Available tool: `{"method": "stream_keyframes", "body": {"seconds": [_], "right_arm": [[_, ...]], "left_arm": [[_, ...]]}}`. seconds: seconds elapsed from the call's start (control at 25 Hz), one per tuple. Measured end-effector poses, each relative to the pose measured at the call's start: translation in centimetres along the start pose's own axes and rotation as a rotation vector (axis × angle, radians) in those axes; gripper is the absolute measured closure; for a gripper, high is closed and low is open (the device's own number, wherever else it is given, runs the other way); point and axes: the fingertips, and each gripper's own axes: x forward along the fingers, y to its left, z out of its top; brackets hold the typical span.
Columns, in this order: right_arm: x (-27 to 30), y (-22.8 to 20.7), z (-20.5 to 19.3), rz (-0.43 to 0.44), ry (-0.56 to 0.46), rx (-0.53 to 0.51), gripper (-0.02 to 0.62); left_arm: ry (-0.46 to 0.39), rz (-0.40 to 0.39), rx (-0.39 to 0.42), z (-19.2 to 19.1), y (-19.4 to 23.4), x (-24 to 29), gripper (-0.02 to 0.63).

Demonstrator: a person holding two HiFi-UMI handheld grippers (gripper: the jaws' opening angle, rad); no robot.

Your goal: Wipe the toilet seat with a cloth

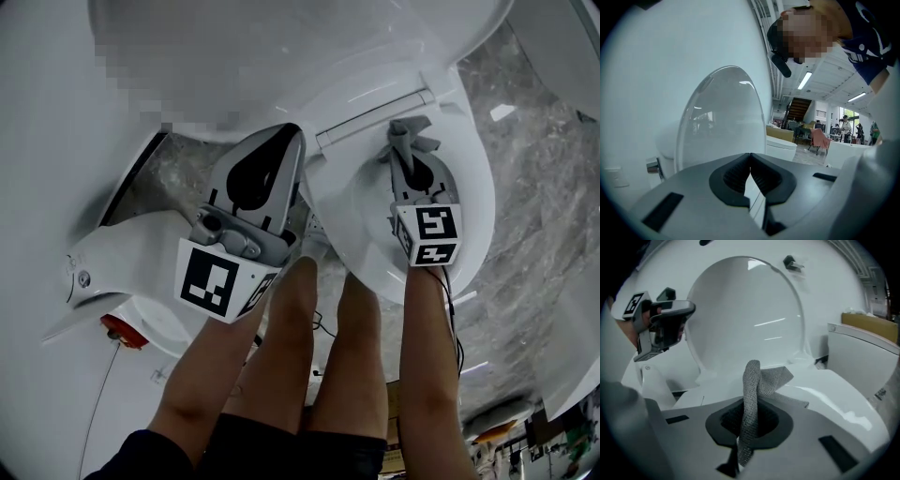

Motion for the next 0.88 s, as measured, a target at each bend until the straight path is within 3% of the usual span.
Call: {"method": "stream_keyframes", "body": {"seconds": [0.24,0.6,0.72,0.88], "right_arm": [[0.0,9.9,-0.3,0.268,0.033,-0.134,0.566],[-4.3,17.9,-4.9,0.516,0.134,-0.197,0.566],[-4.9,18.5,-5.5,0.520,0.136,-0.227,0.566],[-3.7,15.1,-4.7,0.388,0.113,-0.140,0.566]], "left_arm": [[-0.002,-0.001,0.000,0.0,-0.3,-0.2,0.586],[0.011,-0.009,0.004,-0.4,-1.2,-0.8,0.586],[0.014,-0.015,0.008,-0.5,-1.7,-0.9,0.586],[0.018,-0.026,0.011,-0.6,-2.3,-1.1,0.586]]}}
